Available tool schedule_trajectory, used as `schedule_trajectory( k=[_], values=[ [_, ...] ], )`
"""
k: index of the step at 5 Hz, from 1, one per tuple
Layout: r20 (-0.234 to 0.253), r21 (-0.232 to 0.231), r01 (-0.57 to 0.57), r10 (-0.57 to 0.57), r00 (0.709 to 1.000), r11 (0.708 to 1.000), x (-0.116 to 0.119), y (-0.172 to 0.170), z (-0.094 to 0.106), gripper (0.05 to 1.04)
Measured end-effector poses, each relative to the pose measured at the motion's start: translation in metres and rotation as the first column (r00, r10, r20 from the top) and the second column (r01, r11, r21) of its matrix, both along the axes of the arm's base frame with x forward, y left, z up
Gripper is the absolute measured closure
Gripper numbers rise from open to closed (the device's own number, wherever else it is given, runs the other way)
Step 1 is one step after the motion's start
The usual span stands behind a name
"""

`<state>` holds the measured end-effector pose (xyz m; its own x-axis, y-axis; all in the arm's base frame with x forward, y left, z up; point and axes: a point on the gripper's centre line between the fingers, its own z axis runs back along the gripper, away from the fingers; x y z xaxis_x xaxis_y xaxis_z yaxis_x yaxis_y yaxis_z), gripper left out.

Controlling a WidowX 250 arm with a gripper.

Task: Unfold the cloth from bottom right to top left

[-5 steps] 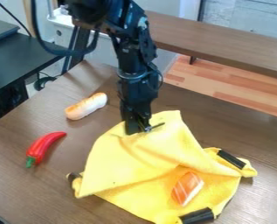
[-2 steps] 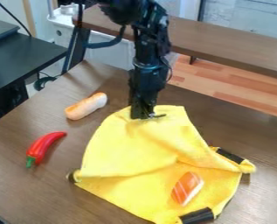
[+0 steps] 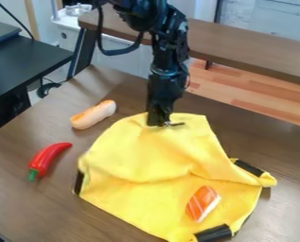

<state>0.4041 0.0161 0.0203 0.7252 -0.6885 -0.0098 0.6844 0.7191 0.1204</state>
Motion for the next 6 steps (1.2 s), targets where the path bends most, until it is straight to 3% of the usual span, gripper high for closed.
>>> schedule_trajectory(
  k=[3, 4, 6],
  values=[
    [0.049, -0.003, 0.064, -0.064, 0.997, 0.998, 0.031, -0.002, 0.006, 1.031],
    [0.038, -0.029, 0.025, -0.024, 0.999, 0.999, 0.032, -0.003, -0.004, 1.031],
    [0.044, -0.095, -0.176, 0.18, 0.983, 0.98, 0.031, 0.025, -0.005, 1.031]
  ],
)
